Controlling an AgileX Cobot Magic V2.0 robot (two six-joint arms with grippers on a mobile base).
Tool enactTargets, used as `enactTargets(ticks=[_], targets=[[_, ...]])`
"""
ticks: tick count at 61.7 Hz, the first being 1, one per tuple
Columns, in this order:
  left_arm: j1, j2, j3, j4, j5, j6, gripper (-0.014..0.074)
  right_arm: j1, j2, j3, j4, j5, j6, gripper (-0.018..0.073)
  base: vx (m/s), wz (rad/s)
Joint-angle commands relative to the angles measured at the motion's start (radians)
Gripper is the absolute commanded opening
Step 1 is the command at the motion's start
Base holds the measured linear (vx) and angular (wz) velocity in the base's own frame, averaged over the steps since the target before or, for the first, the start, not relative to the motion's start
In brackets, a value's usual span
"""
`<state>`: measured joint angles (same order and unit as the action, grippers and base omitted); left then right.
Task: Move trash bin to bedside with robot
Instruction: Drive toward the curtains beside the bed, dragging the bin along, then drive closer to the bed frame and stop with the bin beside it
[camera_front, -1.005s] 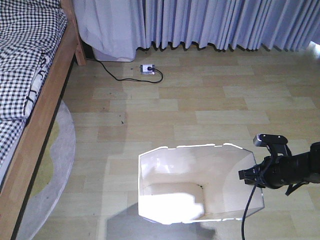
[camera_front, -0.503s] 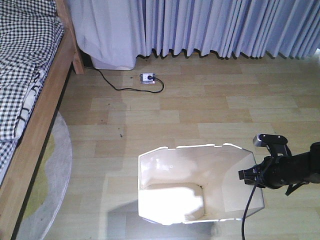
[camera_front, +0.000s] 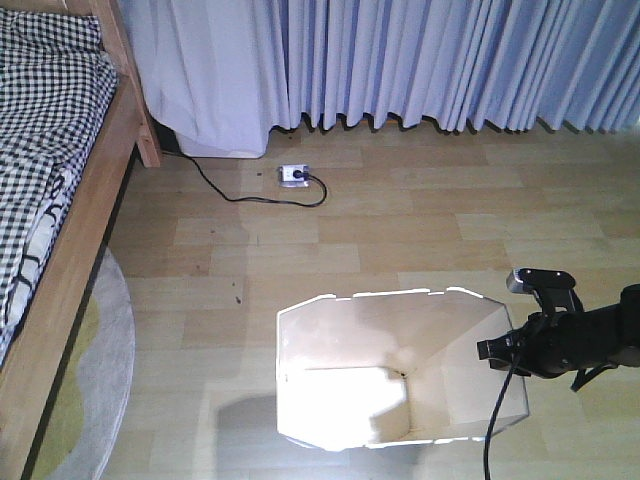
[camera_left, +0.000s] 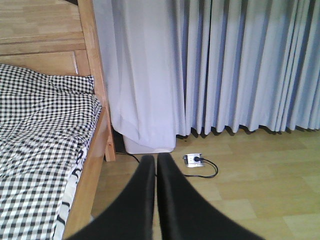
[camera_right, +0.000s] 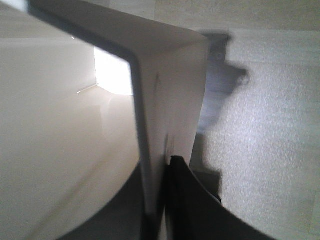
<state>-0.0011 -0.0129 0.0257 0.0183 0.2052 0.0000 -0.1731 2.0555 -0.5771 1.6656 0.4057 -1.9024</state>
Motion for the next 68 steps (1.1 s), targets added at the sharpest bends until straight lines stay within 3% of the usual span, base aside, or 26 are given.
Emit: enactTargets(ticks=[1, 68], targets=[[-0.002, -0.013, 0.019, -0.004, -0.068, 0.000, -0.0006, -0.004, -0.056, -0.015, 0.036, 0.197, 0.006, -0.0005, 0.22, 0.04], [-0.002, -0.013, 0.019, -0.004, -0.061, 0.000, -0.0006, -0.004, -0.056, -0.015, 0.036, 0.197, 0.006, -0.0005, 0.21, 0.02]])
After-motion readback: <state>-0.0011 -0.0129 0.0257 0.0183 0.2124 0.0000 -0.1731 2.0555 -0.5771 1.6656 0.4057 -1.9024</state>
